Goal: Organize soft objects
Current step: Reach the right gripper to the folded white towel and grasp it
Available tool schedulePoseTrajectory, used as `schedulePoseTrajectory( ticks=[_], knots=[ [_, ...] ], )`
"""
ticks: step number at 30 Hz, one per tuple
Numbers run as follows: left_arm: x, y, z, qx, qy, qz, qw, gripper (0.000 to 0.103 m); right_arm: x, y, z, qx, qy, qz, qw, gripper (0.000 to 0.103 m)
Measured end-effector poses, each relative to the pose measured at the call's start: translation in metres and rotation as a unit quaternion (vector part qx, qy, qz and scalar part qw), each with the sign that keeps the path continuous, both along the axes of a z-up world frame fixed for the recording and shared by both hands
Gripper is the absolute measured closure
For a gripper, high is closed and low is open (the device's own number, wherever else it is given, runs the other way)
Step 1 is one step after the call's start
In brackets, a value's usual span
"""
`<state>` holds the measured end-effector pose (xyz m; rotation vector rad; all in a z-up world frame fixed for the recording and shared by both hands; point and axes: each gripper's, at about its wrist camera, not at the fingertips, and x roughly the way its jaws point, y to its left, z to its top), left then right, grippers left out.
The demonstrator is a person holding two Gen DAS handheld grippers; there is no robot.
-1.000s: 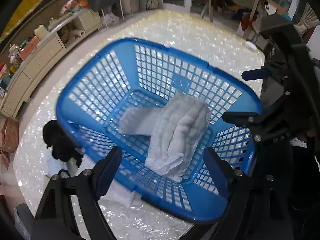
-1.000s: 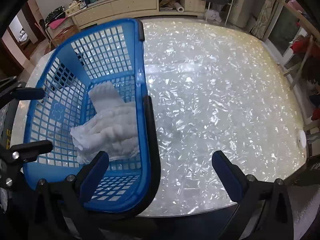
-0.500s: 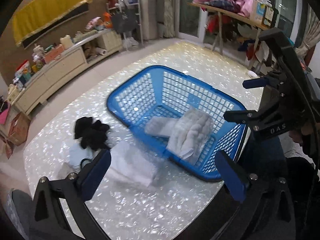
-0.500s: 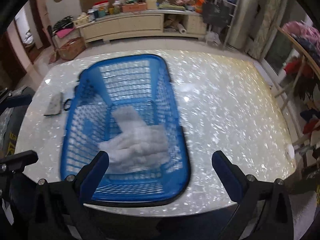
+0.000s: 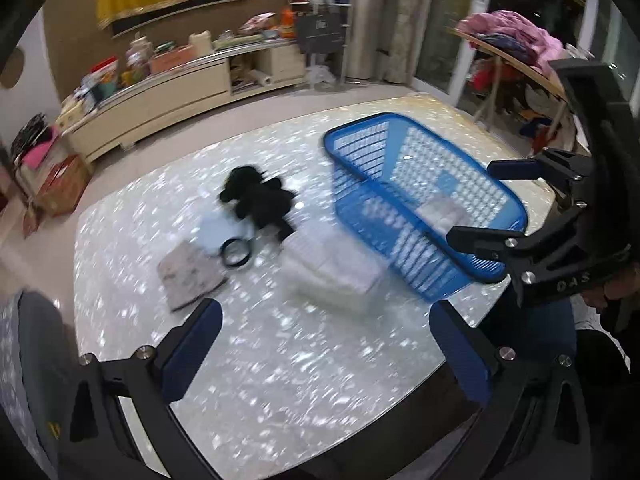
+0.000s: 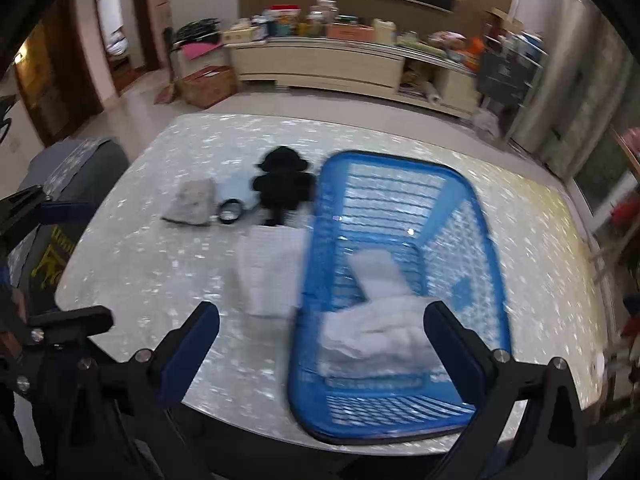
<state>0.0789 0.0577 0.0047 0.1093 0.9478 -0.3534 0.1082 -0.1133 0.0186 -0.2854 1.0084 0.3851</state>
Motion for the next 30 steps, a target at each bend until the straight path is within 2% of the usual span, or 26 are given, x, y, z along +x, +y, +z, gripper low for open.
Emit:
schedulePoseTrajectory(
  ticks=[6,9,17,23,26,30],
  knots=[
    [-0.015,0.038,-0.013,-0.005,0.011,0.038,0.9992,0.000,0.000,0.047,-0.013,-0.005,0.011,0.048,0.999,0.000],
    [-0.019,0.051,-0.021,-0.009,0.017,0.052,0.9985,0.000,0.005,0.067,-0.025,-0.011,0.029,0.066,0.997,0.007],
    [-0.014,0.076,-0.050,-0.010,0.044,0.079,0.9958,0.000,0.014,0.109,-0.062,-0.025,0.080,0.102,0.991,0.014],
    [-0.004,0.086,-0.073,-0.010,0.067,0.088,0.9939,0.000,0.024,0.123,-0.088,-0.056,0.095,0.101,0.989,0.014],
    [0.003,0.087,-0.084,-0.005,0.071,0.089,0.9935,0.000,0.033,0.122,-0.100,-0.067,0.104,0.091,0.988,0.020],
    [0.015,0.090,-0.101,-0.024,0.088,0.089,0.9918,0.000,0.044,0.119,-0.120,-0.082,0.121,0.080,0.986,0.022]
  ],
)
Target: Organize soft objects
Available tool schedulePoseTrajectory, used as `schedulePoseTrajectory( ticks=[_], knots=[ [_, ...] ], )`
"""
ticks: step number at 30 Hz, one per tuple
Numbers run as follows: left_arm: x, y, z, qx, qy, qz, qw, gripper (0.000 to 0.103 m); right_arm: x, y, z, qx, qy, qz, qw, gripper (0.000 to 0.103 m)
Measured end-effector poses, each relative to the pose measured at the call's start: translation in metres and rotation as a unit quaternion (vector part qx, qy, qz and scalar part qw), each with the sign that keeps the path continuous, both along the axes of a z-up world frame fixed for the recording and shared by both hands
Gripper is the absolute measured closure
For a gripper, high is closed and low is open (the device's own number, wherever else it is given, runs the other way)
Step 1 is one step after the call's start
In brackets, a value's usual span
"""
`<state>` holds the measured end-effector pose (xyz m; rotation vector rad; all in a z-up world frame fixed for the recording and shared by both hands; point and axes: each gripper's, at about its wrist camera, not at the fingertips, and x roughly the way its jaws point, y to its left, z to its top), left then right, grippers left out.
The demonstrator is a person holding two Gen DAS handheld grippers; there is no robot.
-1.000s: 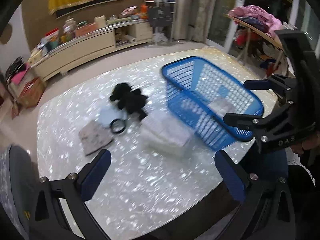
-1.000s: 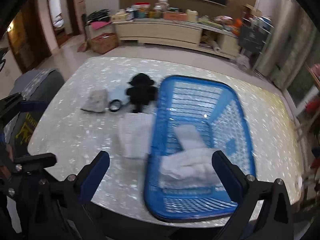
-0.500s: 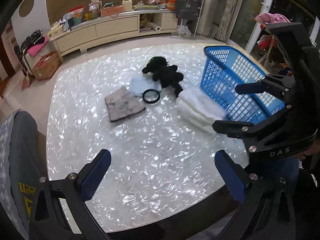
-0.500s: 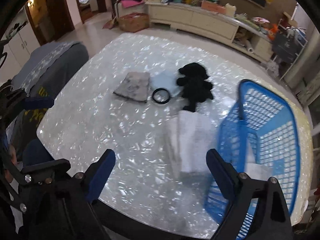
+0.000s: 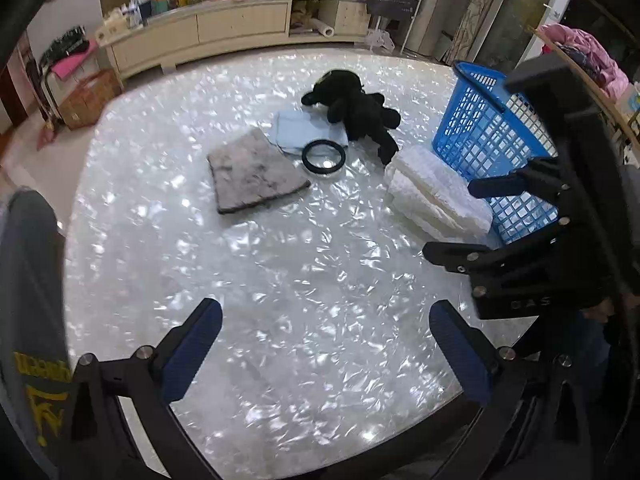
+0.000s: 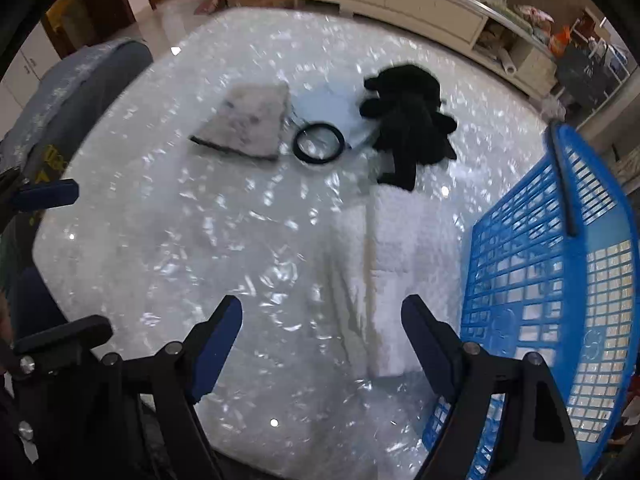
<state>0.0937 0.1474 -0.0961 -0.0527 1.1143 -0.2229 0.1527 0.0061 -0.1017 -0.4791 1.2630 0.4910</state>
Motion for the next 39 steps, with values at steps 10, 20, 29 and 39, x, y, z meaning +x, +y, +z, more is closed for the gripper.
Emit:
schedulePoseTrajectory(
  ticks=[10,20,29,39],
  knots=[
    [0.025,-0.003,-0.030,0.001,0.023,-0.007,0.9997,0.000,0.025,-0.010,-0.036,-0.024,0.028,-0.028,0.999,0.039],
    [0.030,0.000,-0.037,-0.008,0.027,-0.005,0.9996,0.000,0.031,-0.009,-0.044,-0.035,0.020,-0.030,0.999,0.049],
    [0.021,0.003,-0.026,-0.012,0.016,0.001,0.9998,0.000,0.016,-0.004,-0.047,-0.067,-0.026,-0.012,0.997,0.083],
    [0.004,0.016,0.011,-0.007,-0.008,0.008,0.9999,0.000,-0.011,-0.001,-0.011,0.004,-0.015,-0.016,1.000,0.093]
  ],
)
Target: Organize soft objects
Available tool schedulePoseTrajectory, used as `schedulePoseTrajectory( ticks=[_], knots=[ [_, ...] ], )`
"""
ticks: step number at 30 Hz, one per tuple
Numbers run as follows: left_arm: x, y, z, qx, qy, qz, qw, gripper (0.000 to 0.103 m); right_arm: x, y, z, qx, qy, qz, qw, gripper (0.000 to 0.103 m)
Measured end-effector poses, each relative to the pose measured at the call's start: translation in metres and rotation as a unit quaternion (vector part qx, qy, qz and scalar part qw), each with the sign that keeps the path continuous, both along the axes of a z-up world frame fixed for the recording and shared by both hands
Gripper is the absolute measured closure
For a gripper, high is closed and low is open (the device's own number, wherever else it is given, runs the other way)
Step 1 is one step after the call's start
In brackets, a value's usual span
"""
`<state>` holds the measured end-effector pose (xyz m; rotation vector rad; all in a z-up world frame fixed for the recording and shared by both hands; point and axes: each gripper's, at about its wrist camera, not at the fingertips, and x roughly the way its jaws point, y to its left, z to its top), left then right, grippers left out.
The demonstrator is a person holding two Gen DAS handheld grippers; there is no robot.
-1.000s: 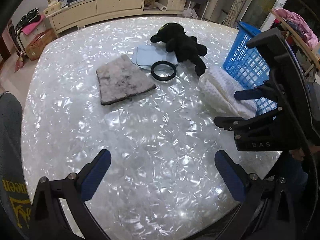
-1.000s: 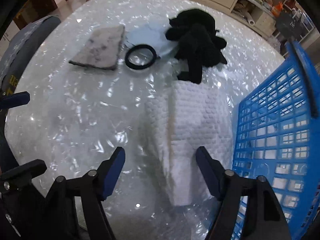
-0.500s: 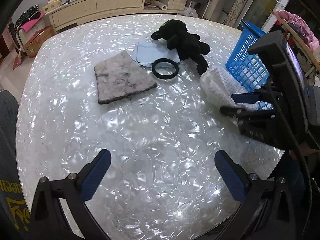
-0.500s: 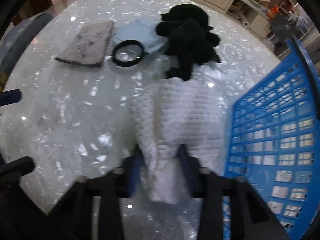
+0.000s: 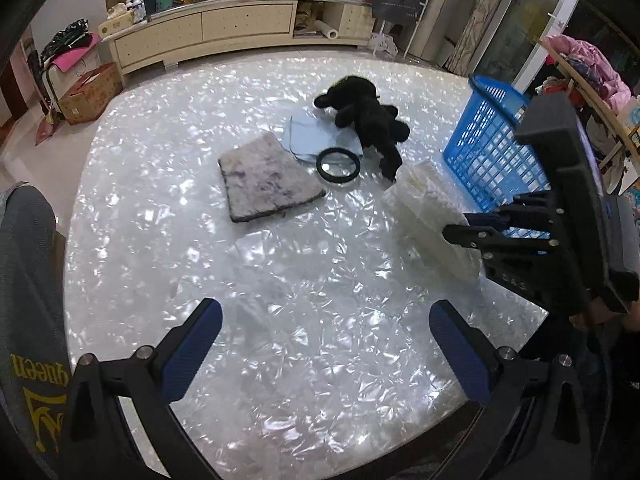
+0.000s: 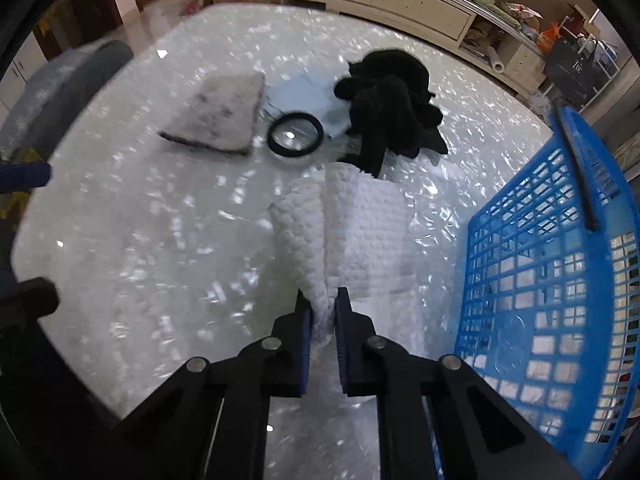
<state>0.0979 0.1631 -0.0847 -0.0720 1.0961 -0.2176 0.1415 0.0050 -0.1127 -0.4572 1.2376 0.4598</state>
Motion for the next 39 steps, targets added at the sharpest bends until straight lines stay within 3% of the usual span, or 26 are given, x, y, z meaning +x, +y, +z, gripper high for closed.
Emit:
schedulePoseTrajectory(
  ticks=[9,13,24,31,39],
  knots=[
    [-0.004,0.002,0.028,0.023,-0.013,-0.002,0.9997,0.000,-0.012,-0.010,0.055,0.058,-0.006,0.010,0.998,0.093],
    [-0.001,0.004,0.042,0.015,-0.016,-0.003,0.9997,0.000,-0.006,-0.019,0.077,0.078,-0.011,0.009,0.997,0.093],
    [0.009,-0.008,0.075,0.018,-0.041,-0.004,0.9990,0.000,0.008,-0.067,0.144,0.110,-0.081,-0.005,0.991,0.093],
    [0.019,-0.016,0.081,0.014,-0.048,-0.018,0.9986,0.000,0.025,-0.111,0.165,0.104,-0.115,-0.042,0.987,0.093],
    [0.053,-0.002,0.048,0.019,-0.003,0.000,0.9998,0.000,0.045,-0.139,0.142,0.075,-0.113,-0.080,0.988,0.093]
  ],
)
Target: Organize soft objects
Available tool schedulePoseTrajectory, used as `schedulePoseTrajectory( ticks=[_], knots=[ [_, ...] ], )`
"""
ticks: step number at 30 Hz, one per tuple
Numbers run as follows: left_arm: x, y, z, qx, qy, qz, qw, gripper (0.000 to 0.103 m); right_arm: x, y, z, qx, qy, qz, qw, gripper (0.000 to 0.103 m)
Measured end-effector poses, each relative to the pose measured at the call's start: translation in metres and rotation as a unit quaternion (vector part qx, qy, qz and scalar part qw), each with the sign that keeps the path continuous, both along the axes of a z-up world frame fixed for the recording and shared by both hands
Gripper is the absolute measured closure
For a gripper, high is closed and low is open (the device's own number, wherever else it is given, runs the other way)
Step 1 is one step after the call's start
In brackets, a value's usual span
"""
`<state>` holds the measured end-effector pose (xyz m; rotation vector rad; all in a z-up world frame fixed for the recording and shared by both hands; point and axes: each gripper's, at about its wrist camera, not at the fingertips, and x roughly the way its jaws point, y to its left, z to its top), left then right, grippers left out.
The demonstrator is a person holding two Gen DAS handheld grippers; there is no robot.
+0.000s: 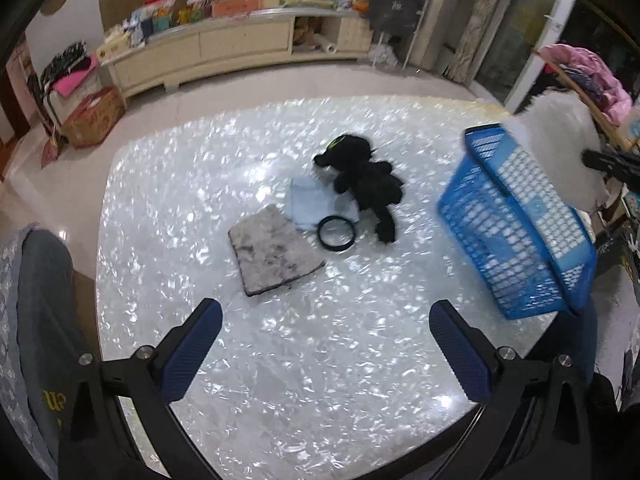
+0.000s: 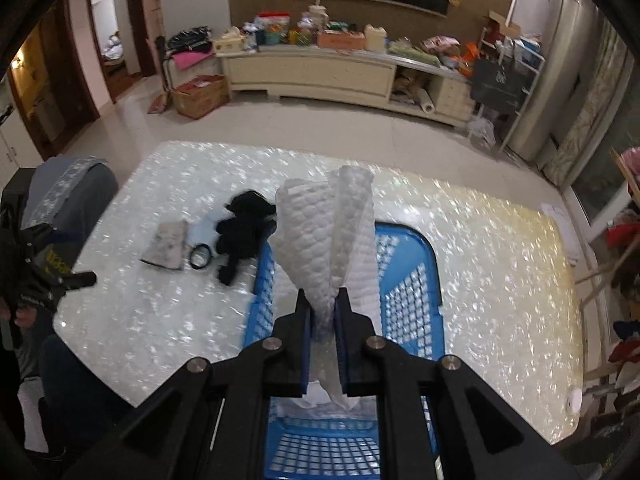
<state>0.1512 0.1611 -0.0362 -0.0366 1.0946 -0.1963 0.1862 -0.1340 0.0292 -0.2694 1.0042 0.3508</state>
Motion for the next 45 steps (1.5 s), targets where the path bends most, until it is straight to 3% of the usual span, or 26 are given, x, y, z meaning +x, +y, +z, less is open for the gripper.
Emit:
schedulePoseTrajectory(
  ticks=[5,11,23,30,33,39,41,45],
  knots=[
    [0.025,0.021,-0.036,-0.013,0.041,0.043,0.9982,0.000,0.012,-0.007,-0.031,-0.010,0.034,-0.016,0.999,0.093],
    [0.048,0.041,-0.073,-0.025,0.072,0.071,0.9946,0.000,0.017,-0.015,-0.046,-0.009,0.059,-0.022,0.998,0.093],
    [0.088,0.057,-0.128,-0.018,0.111,0.109,0.9877,0.000,0.033,-0.022,-0.063,-0.042,0.061,-0.028,0.997,0.093],
    [0.095,0.065,-0.139,-0.020,0.117,0.132,0.9841,0.000,0.039,-0.022,-0.068,-0.040,0.069,-0.023,0.997,0.093],
    [0.097,0.060,-0.141,-0.002,0.123,0.127,0.9842,0.001,0.040,-0.021,-0.069,-0.036,0.073,-0.022,0.996,0.093],
    [0.106,0.037,-0.140,0.043,0.127,0.114,0.9844,0.019,0.039,-0.019,-0.075,-0.029,0.084,-0.018,0.996,0.092],
    [0.108,0.029,-0.137,0.043,0.127,0.104,0.9855,0.034,0.039,-0.019,-0.077,-0.030,0.087,-0.017,0.996,0.092],
    [0.114,0.014,-0.133,0.045,0.127,0.089,0.9869,0.053,0.039,-0.020,-0.084,-0.037,0.094,-0.016,0.995,0.092]
  ],
)
